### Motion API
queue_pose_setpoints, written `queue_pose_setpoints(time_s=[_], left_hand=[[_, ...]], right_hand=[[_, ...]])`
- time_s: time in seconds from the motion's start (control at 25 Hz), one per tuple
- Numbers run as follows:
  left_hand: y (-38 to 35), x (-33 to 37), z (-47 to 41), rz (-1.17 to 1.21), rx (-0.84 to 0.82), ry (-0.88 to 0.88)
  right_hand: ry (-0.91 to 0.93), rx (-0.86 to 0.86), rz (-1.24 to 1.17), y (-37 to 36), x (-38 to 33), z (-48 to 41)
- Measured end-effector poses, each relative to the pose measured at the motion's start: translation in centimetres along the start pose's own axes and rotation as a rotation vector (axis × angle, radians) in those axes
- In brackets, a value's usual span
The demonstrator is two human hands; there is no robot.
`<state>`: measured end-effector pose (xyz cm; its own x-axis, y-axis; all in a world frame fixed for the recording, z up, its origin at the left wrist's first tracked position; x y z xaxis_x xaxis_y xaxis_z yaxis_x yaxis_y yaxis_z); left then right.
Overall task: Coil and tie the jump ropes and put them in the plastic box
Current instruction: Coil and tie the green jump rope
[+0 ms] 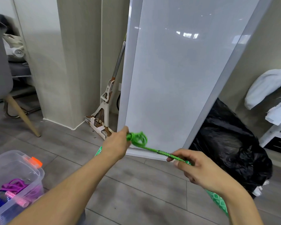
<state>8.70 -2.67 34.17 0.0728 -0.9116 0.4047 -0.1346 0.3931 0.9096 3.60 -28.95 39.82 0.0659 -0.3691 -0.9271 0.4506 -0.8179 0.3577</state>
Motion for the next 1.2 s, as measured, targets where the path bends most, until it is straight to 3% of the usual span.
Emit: queue_pose_setpoints(time_s=[0.08, 0.16, 0.28, 0.36, 0.44, 0.56, 0.64, 0.76, 0.92, 1.2], left_hand=[[-1.0, 1.0, 1.0, -0.087, -0.348, -0.22], [-2.0, 2.8, 3.1, 0.005, -0.747, -0.393], [-2.2, 5.4, 6.2, 0.459, -1.175, -0.418], [-1.1, 6.6, 6.6, 0.912, -1.26, -0.451], [0.5, 7.2, 5.8, 1.389, -1.207, -0.451], [1.3, 6.8, 3.6, 1.792, -0.855, -0.156], [0.8, 6.2, 2.7, 1.794, -0.621, 0.005], [-0.1, 5.8, 2.4, 1.706, -0.478, 0.084], [-0.4, 6.9, 2.9, 1.604, -0.484, 0.012], [-0.9, 7.6, 3.0, 1.6, -0.503, 0.026]], right_hand=[[0.137, 0.049, -0.046, -0.4, -1.9, 0.0], [0.207, 0.229, -0.103, 0.5, -2.0, -0.3], [0.157, 0.444, -0.231, 1.6, 0.0, -1.4], [0.027, 0.513, -0.354, 2.2, 1.8, -2.2], [-0.086, 0.468, -0.575, 2.0, 3.0, -2.6], [-0.105, 0.355, -0.824, 1.4, 2.3, -1.7], [-0.082, 0.272, -0.802, 1.0, 1.1, -1.1], [-0.018, 0.281, -0.736, 0.3, -0.5, -1.1], [0.147, 0.563, -0.728, 0.4, -1.4, -1.3], [0.258, 0.784, -0.71, 0.5, -1.3, -1.3]])
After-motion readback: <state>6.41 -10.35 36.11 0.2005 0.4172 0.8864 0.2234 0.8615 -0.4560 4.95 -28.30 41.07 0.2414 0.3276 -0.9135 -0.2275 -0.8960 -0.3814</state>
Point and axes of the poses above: each hand's wrist, its own z-axis away from the middle knuckle, its own y-axis out of the back of the hand, x = y × z, the point moved 4 cm from there along -z, towards the middle knuckle, and after that the axes turned 7 degrees about -z, right-handed, at the moved point
